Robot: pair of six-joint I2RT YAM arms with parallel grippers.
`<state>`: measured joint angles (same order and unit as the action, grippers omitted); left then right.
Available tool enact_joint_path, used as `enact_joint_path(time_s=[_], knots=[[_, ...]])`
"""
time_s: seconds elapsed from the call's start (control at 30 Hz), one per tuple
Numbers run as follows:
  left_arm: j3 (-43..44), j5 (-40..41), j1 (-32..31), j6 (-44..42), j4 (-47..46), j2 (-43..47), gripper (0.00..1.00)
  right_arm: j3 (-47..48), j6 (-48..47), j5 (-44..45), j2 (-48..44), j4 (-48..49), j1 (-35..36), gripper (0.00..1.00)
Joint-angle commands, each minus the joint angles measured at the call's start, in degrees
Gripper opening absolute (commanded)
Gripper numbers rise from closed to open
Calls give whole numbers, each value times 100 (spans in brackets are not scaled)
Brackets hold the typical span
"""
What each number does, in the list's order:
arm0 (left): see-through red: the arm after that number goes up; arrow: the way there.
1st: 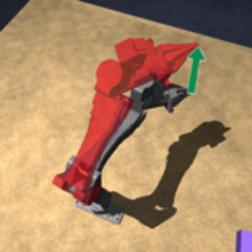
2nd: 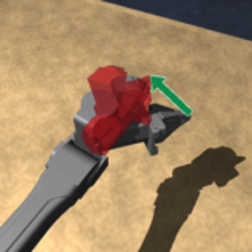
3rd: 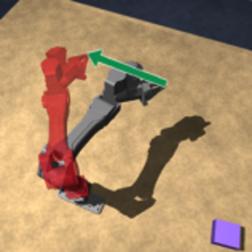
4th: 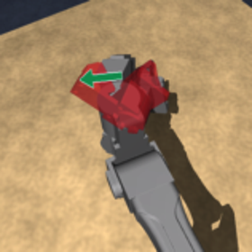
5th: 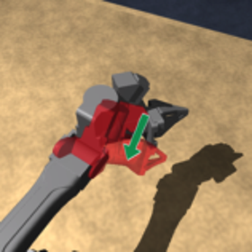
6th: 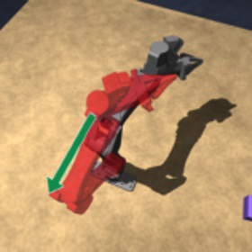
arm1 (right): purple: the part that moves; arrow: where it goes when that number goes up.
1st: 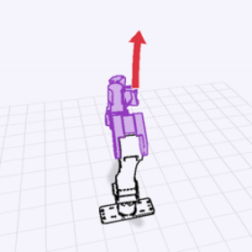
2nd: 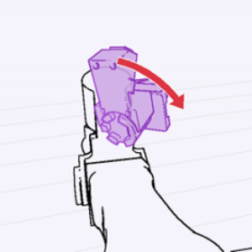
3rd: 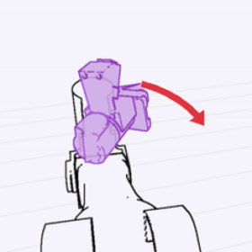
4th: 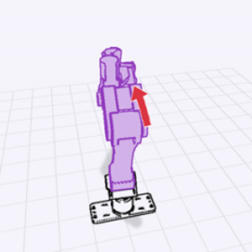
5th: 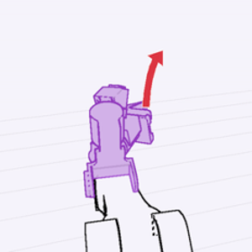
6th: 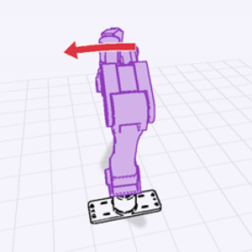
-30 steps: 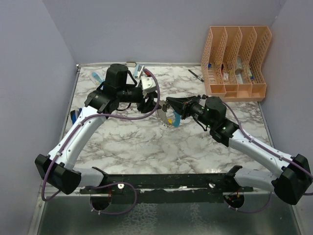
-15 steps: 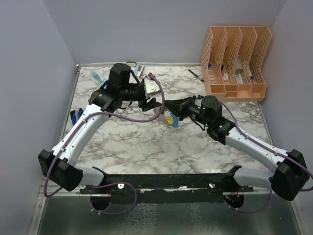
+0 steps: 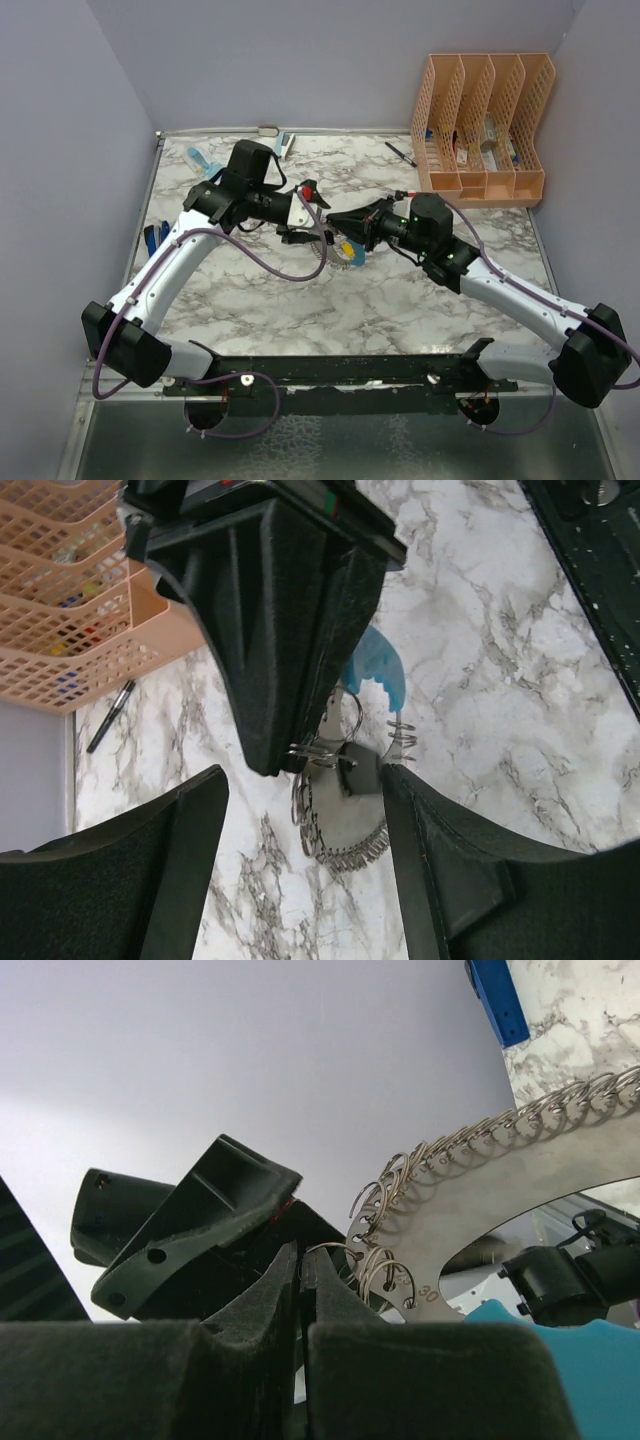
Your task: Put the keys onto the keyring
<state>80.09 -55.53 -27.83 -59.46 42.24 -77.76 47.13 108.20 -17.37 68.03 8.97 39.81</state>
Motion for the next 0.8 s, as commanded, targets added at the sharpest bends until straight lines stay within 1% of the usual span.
enact_joint_path(time_s=[0.0, 0.1, 0.17, 0.3, 0.37, 0.57, 0.77], knots=[[66, -741, 24, -896, 672, -24, 66, 331, -445, -569, 157, 178, 44, 1], [287, -680, 40, -666, 715, 9, 66, 335, -579, -661, 204, 191, 43, 1], [400, -654, 50, -242, 587, 65, 66, 287, -611, -602, 181, 221, 44, 1], [454, -422, 71, 511, 368, 206, 63, 146, -735, -498, 116, 768, 44, 1], [411, -348, 131, 734, 308, 290, 62, 135, -813, -536, 116, 987, 44, 1], [252, -843, 184, 976, 122, 330, 62, 326, -987, -983, 397, 1278, 44, 1], [278, -979, 184, 1106, -117, 212, 62, 425, -1097, -1140, 511, 1299, 44, 1]])
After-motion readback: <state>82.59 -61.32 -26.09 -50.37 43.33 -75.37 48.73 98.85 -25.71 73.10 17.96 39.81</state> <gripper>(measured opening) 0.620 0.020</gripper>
